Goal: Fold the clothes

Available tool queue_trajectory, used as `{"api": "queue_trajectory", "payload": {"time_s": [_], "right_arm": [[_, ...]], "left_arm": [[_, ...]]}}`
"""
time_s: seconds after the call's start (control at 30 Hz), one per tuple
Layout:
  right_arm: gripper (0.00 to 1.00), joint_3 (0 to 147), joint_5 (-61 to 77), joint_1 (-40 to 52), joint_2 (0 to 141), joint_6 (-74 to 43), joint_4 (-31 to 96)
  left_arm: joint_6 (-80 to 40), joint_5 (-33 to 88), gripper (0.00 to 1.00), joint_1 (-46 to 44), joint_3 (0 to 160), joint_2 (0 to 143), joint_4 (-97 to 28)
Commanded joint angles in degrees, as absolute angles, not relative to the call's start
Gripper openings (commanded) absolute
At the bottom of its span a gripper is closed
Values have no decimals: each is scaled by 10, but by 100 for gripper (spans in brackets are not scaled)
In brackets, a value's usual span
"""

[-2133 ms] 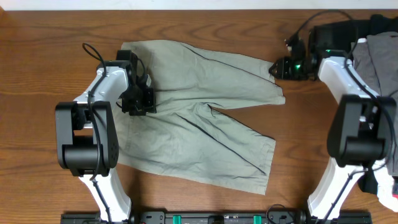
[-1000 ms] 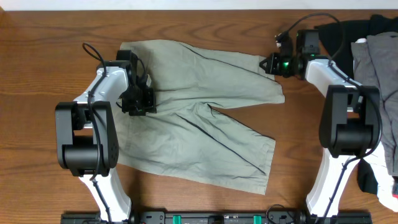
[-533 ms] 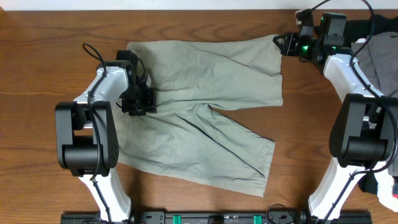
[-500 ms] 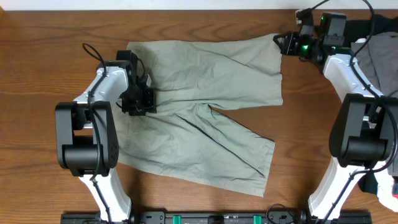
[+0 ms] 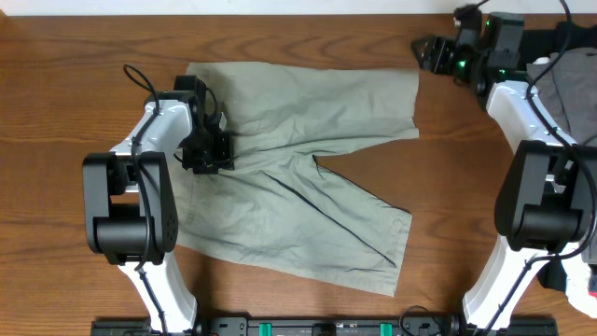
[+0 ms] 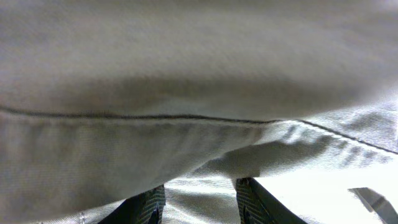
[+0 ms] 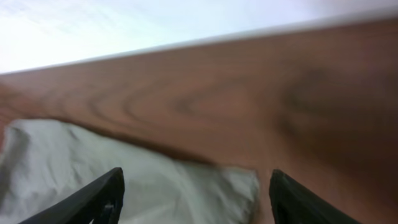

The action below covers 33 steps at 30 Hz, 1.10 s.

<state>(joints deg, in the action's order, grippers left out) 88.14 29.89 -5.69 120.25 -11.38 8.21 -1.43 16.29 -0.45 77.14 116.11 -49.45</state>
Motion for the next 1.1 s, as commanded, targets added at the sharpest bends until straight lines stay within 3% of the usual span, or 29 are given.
{"api": "queue_trajectory", "payload": {"time_s": [0.0, 0.3, 0.6, 0.7, 0.8, 0.83, 1.07], "right_arm": [[74, 888, 263, -71, 1193, -119, 153], [55, 879, 263, -55, 1193, -93, 401], [52, 800, 208, -5, 1193, -152, 350], [38, 779, 208, -1, 1193, -168, 330], [8, 778, 209, -3, 1192, -166, 330], [4, 780, 213, -5, 1189, -162, 332], [1, 795, 233, -19, 1118, -75, 437]], "left_arm": [[-9, 130, 41, 2, 767, 1166, -499], [-9, 130, 46, 2, 767, 1166, -496], [-9, 130, 50, 2, 767, 1166, -491], [-9, 130, 51, 2, 767, 1166, -491], [-9, 130, 51, 2, 767, 1166, -491], [-9, 130, 52, 2, 767, 1166, -492], [-9, 130, 52, 2, 767, 1166, -491]]}}
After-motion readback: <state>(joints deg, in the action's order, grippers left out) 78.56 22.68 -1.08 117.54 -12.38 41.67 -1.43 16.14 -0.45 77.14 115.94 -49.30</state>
